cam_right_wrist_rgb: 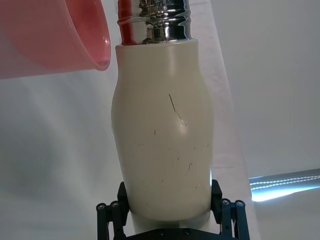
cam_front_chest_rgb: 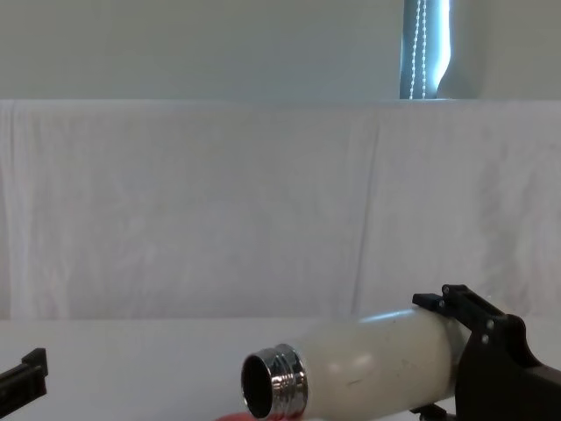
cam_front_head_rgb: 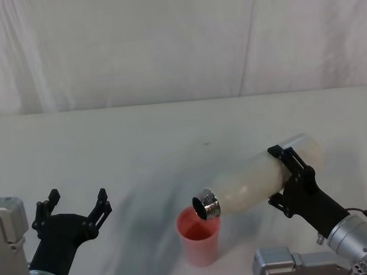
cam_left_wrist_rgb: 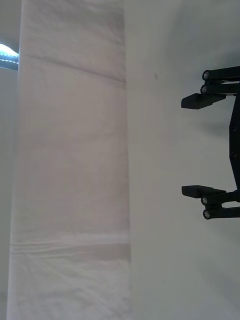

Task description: Grasp the thermos with one hand and pour water into the cup lid.

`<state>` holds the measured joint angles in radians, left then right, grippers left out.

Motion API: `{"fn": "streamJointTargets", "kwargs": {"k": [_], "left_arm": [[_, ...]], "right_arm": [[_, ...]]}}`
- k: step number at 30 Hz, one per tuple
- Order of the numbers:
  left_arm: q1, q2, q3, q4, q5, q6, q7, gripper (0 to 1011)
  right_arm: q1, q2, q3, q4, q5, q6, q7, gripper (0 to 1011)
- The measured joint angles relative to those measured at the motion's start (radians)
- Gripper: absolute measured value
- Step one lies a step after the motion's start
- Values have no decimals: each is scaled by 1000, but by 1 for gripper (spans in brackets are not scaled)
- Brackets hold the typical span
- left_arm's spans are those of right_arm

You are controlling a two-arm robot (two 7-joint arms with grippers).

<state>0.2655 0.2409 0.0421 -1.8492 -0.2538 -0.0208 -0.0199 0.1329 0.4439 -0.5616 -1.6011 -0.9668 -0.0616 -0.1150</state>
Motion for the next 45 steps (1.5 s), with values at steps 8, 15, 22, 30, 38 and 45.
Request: {"fn": "streamJointTargets", "kwargs": {"k": [8,15,22,30,38,45], "left_arm": [[0,0,0,0,0,0,0,1001],[0,0,0,0,0,0,0,1001],[0,0,0,0,0,0,0,1001],[0,0,0,0,0,0,0,1001],[0,0,0,0,0,0,0,1001],[0,0,0,0,0,0,0,1001]], "right_arm": [[-1,1,-3,0,-3,2,0,964],[1,1,-6,0,-7,2,0,964],[2,3,-8,0,-12,4,-1,964],[2,4,-9,0,-15,6,-3,964],[2,5,-9,0,-15,7,-3,964],[4,6,-9,0,-15,6,-3,964]]}}
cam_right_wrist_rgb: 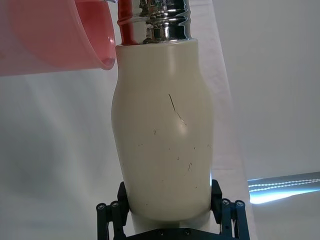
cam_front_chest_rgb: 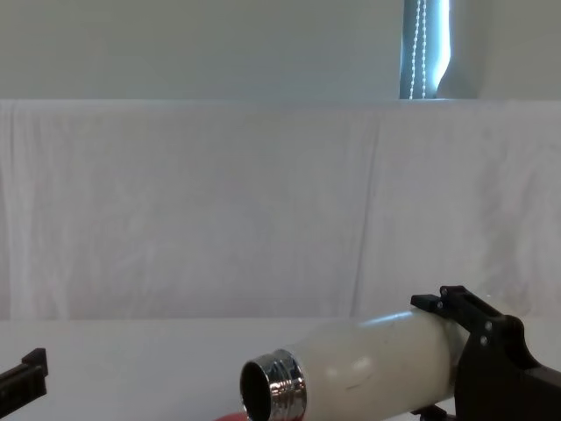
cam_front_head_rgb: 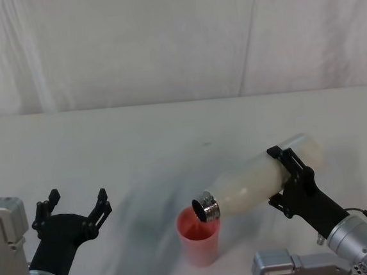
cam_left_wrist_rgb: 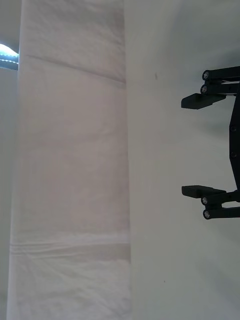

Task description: Grasp the thermos with one hand and pour water into the cup lid.

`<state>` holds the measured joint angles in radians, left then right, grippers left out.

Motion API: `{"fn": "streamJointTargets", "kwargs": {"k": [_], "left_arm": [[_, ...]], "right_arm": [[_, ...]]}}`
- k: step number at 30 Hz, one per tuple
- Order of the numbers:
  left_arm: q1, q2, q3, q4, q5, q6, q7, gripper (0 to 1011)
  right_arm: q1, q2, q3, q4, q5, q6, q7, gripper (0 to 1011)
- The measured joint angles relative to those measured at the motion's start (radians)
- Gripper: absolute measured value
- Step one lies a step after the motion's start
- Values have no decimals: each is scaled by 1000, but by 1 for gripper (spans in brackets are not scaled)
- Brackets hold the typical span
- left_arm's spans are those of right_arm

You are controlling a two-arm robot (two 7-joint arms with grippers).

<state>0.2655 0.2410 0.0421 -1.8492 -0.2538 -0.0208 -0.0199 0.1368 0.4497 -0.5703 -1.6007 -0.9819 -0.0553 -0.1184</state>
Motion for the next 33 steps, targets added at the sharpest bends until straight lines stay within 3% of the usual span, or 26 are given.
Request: {"fn": "streamJointTargets", "kwargs": {"k": [33], "left_arm": [[0,0,0,0,0,0,0,1001]], "right_arm": [[2,2,-1,0,-2,0,1,964]]}}
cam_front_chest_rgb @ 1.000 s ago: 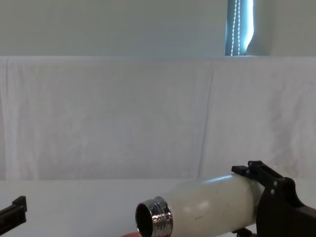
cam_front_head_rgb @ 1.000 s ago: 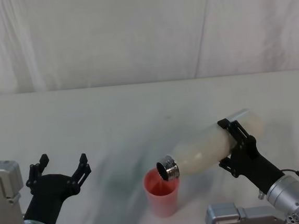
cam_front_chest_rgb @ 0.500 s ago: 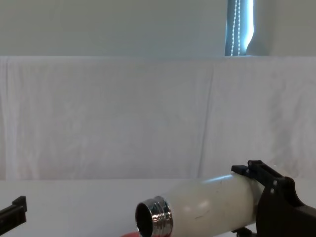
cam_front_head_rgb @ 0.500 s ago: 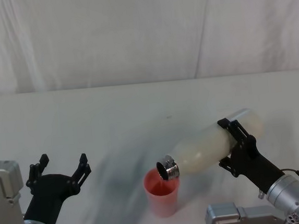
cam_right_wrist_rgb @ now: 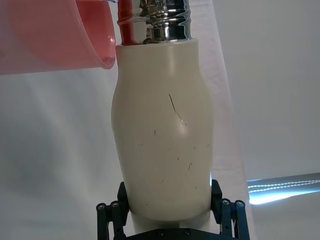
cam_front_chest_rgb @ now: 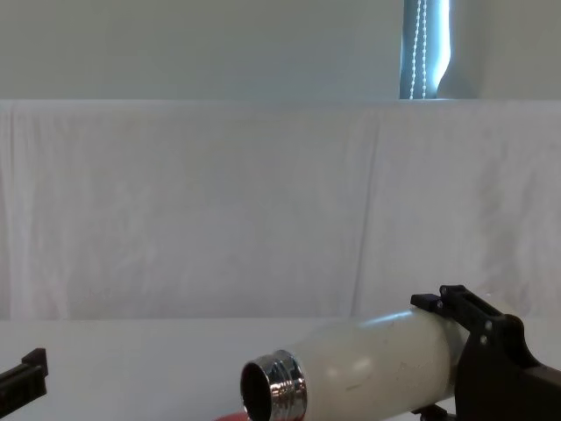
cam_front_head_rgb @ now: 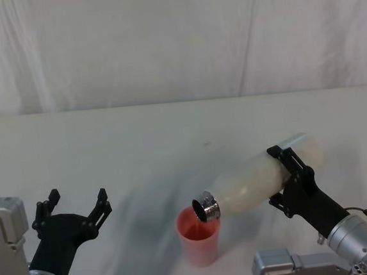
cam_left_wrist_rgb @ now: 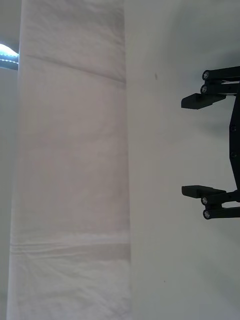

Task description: Grasp the thermos with one hand and pour water into the cup lid.

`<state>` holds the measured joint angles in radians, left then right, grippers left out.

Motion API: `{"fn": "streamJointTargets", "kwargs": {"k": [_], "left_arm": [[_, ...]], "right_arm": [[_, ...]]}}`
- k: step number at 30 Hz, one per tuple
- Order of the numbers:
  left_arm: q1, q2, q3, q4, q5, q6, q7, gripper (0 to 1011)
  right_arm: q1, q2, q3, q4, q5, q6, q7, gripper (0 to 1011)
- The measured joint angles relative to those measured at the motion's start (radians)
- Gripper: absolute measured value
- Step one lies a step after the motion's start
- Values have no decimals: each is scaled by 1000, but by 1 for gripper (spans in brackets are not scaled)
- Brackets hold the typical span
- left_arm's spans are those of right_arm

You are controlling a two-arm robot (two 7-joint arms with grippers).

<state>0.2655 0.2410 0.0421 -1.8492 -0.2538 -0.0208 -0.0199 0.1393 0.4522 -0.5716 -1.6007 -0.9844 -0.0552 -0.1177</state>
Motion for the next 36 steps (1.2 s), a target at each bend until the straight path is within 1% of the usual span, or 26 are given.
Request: {"fn": "streamJointTargets", "kwargs": {"k": [36], "left_arm": [[0,0,0,0,0,0,0,1001]], "right_arm": [[0,-1,-1,3,-1,0,-4,964]]}}
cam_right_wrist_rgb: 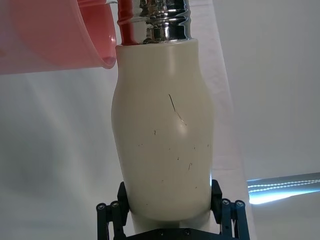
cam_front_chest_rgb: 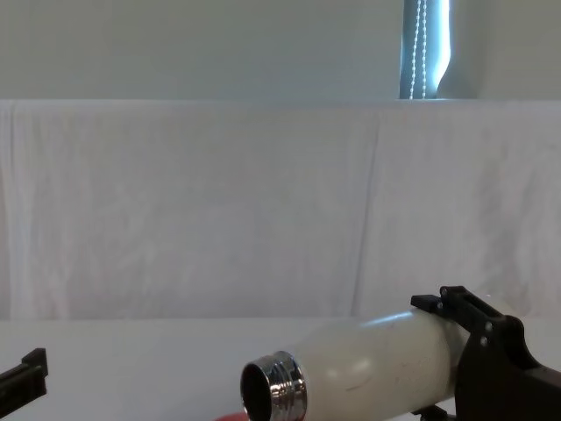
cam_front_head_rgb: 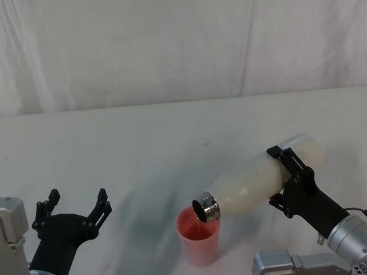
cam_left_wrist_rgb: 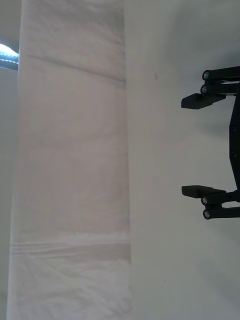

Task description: Grasp the thermos with one hand and pour water into the cup lid.

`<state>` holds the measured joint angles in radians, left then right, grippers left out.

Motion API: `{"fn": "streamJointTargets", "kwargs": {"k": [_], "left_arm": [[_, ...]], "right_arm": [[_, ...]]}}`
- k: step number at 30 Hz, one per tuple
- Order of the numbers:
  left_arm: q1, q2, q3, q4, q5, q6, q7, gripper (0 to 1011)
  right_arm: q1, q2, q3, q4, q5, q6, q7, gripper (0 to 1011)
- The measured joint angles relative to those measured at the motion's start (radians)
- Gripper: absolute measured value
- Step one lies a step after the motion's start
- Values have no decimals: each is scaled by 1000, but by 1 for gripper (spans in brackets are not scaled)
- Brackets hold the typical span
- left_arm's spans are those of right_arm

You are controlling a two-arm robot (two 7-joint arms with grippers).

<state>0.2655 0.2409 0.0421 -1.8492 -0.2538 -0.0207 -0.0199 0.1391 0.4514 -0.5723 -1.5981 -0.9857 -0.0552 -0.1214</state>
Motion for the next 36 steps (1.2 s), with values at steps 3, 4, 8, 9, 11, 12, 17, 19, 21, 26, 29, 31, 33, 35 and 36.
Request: {"fn": "streamJointTargets", "kwargs": {"k": [3,4,8,9,11,12,17,19,21,26,29,31,33,35,36], "left_arm": [[0,0,0,0,0,0,0,1001],[0,0,0,0,0,0,0,1001],[0,0,0,0,0,0,0,1001],[0,0,0,0,0,0,0,1001],[0,0,0,0,0,0,0,1001],[0,0,0,0,0,0,0,1001],[0,0,0,0,0,0,0,1001],[0,0,0,0,0,0,0,1001],[0,0,0,0,0,0,0,1001],[0,0,0,0,0,0,0,1001],[0,0,0,0,0,0,0,1001],[0,0,0,0,0,0,0,1001],[0,0,0,0,0,0,0,1001],[0,0,0,0,0,0,0,1001],[0,0,0,0,0,0,0,1001]], "right_arm": [[0,0,0,0,0,0,0,964],[0,0,0,0,0,0,0,964],[0,0,0,0,0,0,-1,964],[0,0,0,0,0,0,-1,964],[0,0,0,0,0,0,-1,964],[0,0,0,0,0,0,-1,964],[0,0,0,0,0,0,-1,964],[0,0,0,0,0,0,-1,964],[0,-1,0,0,0,0,-1,964],[0,-1,0,0,0,0,-1,964],[0,0,-1,0,-1,0,-1,964],[0,0,-1,0,-1,0,-1,964],[0,0,-1,0,-1,0,-1,964],[1,0,-1,0,-2,0,-1,964],[1,0,-1,0,-2,0,-1,964]]}}
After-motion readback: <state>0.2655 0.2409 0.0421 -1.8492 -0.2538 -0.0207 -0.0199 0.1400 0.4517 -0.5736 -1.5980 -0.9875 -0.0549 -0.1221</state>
